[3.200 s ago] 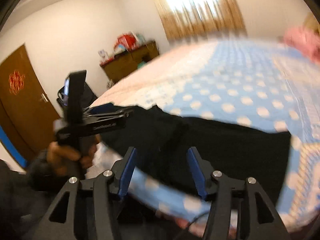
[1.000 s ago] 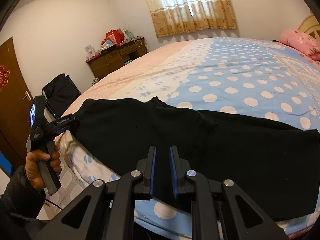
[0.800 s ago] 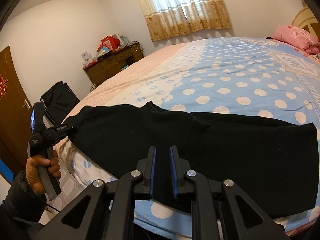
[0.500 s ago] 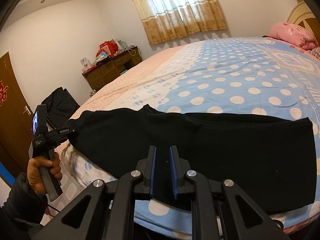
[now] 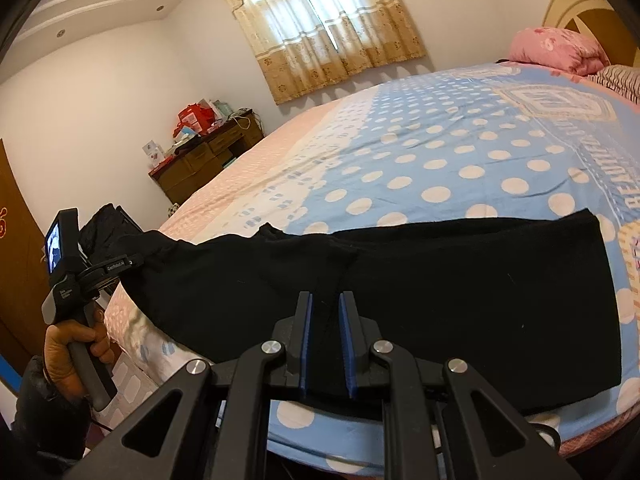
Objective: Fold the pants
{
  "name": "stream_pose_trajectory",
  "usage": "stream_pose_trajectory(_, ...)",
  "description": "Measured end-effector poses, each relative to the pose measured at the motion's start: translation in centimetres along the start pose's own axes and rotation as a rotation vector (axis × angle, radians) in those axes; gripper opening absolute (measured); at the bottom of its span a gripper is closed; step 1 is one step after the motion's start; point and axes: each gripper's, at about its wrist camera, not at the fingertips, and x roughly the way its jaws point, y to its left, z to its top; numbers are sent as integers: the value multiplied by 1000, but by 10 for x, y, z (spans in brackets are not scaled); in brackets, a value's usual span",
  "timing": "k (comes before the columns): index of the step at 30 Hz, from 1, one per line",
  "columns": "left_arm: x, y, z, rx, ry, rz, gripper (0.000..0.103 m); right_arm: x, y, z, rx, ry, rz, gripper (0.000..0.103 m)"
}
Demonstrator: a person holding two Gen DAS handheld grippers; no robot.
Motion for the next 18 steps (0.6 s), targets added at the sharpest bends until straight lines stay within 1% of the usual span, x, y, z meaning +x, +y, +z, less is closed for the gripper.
stream_pose_trajectory(4, -3, -4, 1, -1, -10, -14, 22, -2, -1, 0, -3, -6, 0, 14)
stream_pose_trajectory(6, -1, -5, 0, 4, -6, -9, 22, -1, -1, 0, -2, -4, 0, 14)
stream_pose_trajectory(15, 15, 6, -7, -49, 49, 8, 22, 3, -3, -3, 6, 24, 3, 14)
stream_pose_trajectory(18, 18, 8, -11, -58, 59, 13, 22, 7, -2, -5, 3, 45, 0, 14)
